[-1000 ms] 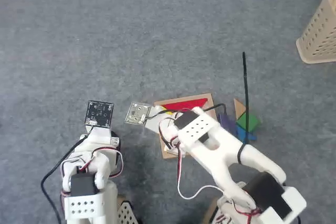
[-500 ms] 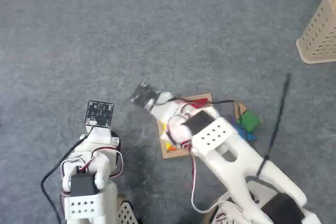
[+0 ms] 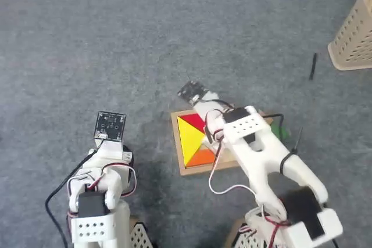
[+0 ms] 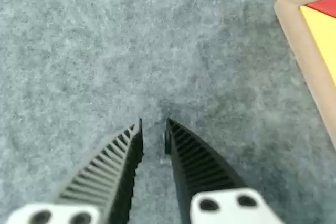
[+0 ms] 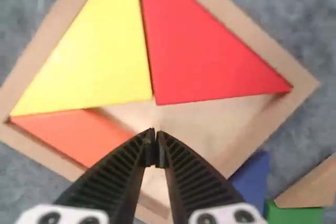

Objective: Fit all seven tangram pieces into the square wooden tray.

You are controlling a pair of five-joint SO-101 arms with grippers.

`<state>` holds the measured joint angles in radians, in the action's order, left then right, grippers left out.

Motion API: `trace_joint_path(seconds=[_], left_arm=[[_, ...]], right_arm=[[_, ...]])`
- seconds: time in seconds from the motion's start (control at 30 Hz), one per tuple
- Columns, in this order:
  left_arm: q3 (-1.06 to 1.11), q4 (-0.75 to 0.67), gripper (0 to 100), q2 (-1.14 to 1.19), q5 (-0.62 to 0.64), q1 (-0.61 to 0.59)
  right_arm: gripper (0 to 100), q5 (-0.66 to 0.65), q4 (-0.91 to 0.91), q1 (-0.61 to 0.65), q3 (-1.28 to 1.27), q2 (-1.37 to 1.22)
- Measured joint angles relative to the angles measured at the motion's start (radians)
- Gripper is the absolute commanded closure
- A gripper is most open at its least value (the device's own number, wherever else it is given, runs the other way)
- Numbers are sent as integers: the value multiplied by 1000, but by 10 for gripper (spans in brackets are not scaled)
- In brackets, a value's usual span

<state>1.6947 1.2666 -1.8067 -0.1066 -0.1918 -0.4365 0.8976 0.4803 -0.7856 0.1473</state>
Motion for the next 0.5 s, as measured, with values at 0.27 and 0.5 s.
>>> trace_joint_path(seconds=[0.27,0.5], left_arm=[[0,0,929,0,0,0],[0,0,929,0,0,0]], right_arm=[[991,-43,18,74,2,-9],[991,-48,21,89,2,-9]])
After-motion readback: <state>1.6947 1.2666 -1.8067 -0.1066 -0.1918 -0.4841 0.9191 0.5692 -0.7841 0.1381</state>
